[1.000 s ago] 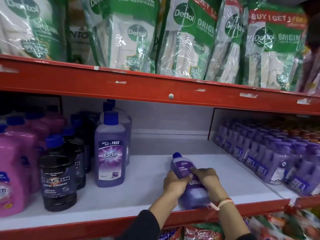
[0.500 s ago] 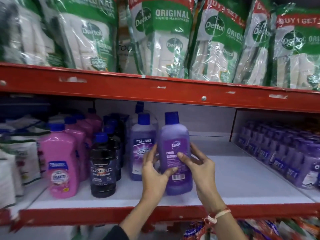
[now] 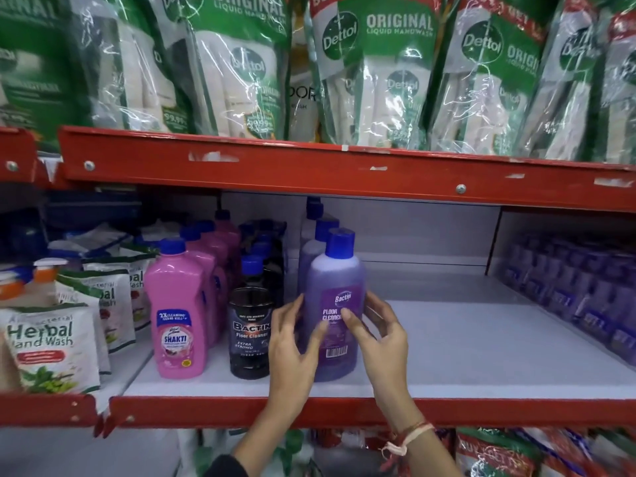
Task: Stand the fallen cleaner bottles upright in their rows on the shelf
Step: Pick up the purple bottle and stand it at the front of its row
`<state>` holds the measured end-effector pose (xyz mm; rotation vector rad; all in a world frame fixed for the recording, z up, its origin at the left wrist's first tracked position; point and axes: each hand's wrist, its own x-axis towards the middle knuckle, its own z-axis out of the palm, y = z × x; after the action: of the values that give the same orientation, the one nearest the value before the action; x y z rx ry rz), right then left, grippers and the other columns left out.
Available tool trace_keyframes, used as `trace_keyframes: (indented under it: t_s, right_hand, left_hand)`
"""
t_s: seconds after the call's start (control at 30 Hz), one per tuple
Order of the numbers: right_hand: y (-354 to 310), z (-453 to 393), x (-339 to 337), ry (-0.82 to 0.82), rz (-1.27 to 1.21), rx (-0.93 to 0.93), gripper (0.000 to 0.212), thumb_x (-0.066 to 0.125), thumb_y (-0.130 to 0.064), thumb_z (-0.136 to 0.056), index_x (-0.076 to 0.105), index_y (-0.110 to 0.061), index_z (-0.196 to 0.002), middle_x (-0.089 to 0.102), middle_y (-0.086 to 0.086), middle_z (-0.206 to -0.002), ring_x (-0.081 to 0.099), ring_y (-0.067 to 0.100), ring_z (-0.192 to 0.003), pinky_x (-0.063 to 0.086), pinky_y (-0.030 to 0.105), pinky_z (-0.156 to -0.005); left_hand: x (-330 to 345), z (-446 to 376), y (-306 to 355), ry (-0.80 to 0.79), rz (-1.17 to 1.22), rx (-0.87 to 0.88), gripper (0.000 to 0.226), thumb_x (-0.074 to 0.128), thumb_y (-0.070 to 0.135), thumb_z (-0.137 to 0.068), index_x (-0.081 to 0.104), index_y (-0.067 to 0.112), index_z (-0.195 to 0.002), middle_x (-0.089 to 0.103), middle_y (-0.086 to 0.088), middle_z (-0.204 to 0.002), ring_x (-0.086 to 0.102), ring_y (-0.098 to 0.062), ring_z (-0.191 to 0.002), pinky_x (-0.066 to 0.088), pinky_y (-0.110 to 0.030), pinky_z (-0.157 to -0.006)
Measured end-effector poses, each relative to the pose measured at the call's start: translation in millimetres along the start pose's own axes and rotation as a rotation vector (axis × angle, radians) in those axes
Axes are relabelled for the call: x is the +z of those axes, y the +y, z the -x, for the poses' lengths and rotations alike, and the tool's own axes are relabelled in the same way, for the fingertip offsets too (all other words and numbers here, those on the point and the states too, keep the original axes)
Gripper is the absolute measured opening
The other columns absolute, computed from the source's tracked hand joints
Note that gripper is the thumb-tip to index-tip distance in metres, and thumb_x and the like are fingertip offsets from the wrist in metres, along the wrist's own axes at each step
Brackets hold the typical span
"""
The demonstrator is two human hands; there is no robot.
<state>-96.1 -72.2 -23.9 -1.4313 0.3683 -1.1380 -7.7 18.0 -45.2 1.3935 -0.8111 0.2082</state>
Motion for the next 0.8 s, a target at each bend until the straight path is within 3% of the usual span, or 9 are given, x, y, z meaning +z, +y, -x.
trace_keyframes:
  t_s: [0.07,0.13,0.2,0.33,0.47,0.6,0.67,0.73,0.8]
  right_hand:
    - [1.7,7.8,3.4,0.009,0.136,-0.031,0.056,0.076,-0.035,-0.076,0.058,-0.021,-0.127,0.056,-0.004,-0.121,0.062,0.002,-0.105,0.052,0.004,-0.073]
    - [2.2,9.1,6.7,-0.045,0.265,-0.021,0.082,0.073,-0.066,-0.062,0.053,-0.028,-0.132,0.043,-0.008,-0.121,0.053,0.007,-0.114,0.054,0.016,-0.087]
    - [0.5,8.7,8.3,-0.101,0.383,-0.012,0.104,0.069,-0.079,-0.049,0.045,-0.03,-0.137,0.039,-0.008,-0.121,0.05,0.01,-0.117,0.053,0.026,-0.094]
    - [-1.3,4.0,6.0,-0.142,0.242,-0.016,0.068,0.083,-0.05,-0.058,0.05,-0.03,-0.115,0.063,-0.005,-0.112,0.067,0.005,-0.095,0.055,0.02,-0.077]
    - [3.7,-9.1,-9.2,-0.259,-0.014,0.085,0.052,0.083,-0.014,-0.069,0.059,-0.017,-0.115,0.074,0.008,-0.109,0.072,0.024,-0.098,0.06,0.039,-0.084]
    - [1.6,-17.2,-20.7,-0.496,-0.156,0.25,0.045,0.08,-0.016,-0.073,0.063,-0.015,-0.115,0.075,0.01,-0.107,0.071,0.028,-0.097,0.06,0.031,-0.076]
    - [4.0,-15.3,-18.7,-0.426,-0.088,0.208,0.05,0.079,-0.023,-0.072,0.059,-0.022,-0.117,0.073,0.005,-0.109,0.071,0.022,-0.1,0.06,0.026,-0.074]
    - [6.1,-10.4,-13.5,-0.296,0.067,0.078,0.049,0.075,-0.022,-0.076,0.054,-0.028,-0.119,0.069,0.001,-0.113,0.069,0.01,-0.102,0.058,0.018,-0.072]
    - [8.0,-5.4,-6.5,-0.239,0.115,-0.011,0.052,0.07,-0.013,-0.083,0.049,-0.03,-0.127,0.065,-0.004,-0.112,0.066,-0.008,-0.095,0.055,0.009,-0.068]
  left_hand:
    - [-5.5,5.8,0.5,0.054,0.019,0.01,0.028,0.05,0.036,-0.093,0.06,0.027,-0.118,0.058,0.006,-0.116,0.058,-0.003,-0.11,0.049,-0.036,-0.098]
    - [-8.0,7.5,2.0,0.065,0.046,0.003,0.017,0.051,0.02,-0.094,0.066,0.025,-0.101,0.067,0.001,-0.104,0.063,-0.009,-0.1,0.051,-0.032,-0.09]
    - [-10.5,8.0,0.0,-0.013,0.126,-0.039,0.014,0.057,0.012,-0.09,0.067,0.021,-0.09,0.068,-0.005,-0.093,0.066,-0.017,-0.091,0.051,-0.03,-0.082]
    - [-11.0,3.6,-6.1,-0.163,0.21,-0.089,0.023,0.07,0.004,-0.079,0.065,0.02,-0.095,0.066,-0.011,-0.1,0.066,-0.021,-0.096,0.052,-0.026,-0.084]
    - [-7.7,1.3,-8.5,-0.296,0.246,-0.146,0.07,0.082,0.035,-0.065,0.047,0.04,-0.126,0.062,0.011,-0.124,0.06,-0.009,-0.116,0.047,-0.03,-0.098]
    - [-4.4,7.5,0.7,-0.35,0.205,-0.129,0.086,0.076,0.032,-0.073,0.023,0.05,-0.138,0.046,0.022,-0.139,0.05,0.003,-0.123,0.049,-0.022,-0.098]
    - [-3.0,11.7,2.3,-0.276,0.131,-0.084,0.09,0.073,0.03,-0.078,0.015,0.046,-0.144,0.038,0.024,-0.145,0.045,0.005,-0.127,0.046,-0.022,-0.101]
    - [-1.7,14.2,2.7,-0.194,0.003,-0.036,0.09,0.068,0.036,-0.08,0.006,0.047,-0.145,0.034,0.038,-0.136,0.04,0.014,-0.123,0.036,-0.007,-0.097]
    - [-1.0,14.6,4.3,-0.149,-0.096,-0.029,0.088,0.063,0.038,-0.084,0.0,0.05,-0.144,0.041,0.025,-0.128,0.044,0.011,-0.117,0.034,0.003,-0.085]
